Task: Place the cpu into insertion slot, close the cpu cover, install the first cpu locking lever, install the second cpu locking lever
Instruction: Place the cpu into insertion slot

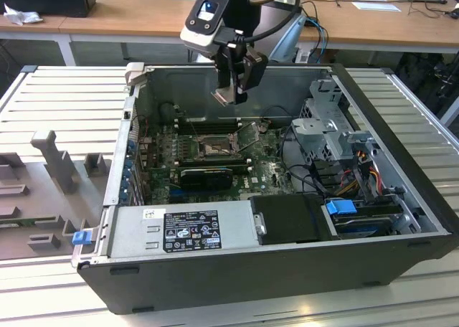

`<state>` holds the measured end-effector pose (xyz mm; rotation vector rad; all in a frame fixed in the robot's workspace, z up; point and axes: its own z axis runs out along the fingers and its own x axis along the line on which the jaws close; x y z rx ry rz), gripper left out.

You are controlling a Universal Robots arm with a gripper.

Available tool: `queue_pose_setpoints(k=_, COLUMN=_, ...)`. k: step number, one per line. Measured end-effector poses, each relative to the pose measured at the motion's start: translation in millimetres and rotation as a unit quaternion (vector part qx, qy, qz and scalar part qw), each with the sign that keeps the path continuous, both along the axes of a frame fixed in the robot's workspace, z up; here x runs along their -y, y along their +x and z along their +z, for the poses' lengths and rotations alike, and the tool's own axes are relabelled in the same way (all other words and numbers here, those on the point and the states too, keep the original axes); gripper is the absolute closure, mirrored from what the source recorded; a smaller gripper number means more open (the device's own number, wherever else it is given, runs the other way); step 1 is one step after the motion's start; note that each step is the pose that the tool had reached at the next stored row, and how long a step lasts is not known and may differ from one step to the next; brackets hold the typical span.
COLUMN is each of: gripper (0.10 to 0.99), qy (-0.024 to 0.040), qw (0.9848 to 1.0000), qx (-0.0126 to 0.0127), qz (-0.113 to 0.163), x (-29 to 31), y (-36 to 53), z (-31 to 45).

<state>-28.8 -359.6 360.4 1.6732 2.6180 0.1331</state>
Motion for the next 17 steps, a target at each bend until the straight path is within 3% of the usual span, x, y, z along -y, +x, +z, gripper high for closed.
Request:
queue_pose_setpoints(k=11, gripper=0.561, qy=0.0001, qw=0.9995, qx=0.0, qz=-0.031, x=-0.2, y=-0.3, z=-0.7)
queue_pose_setpoints(k=17, gripper=0.561, qy=0.0, qw=0.9971, qx=0.0, qz=-0.076, x=-0.2, y=-0.7, z=-1.8)
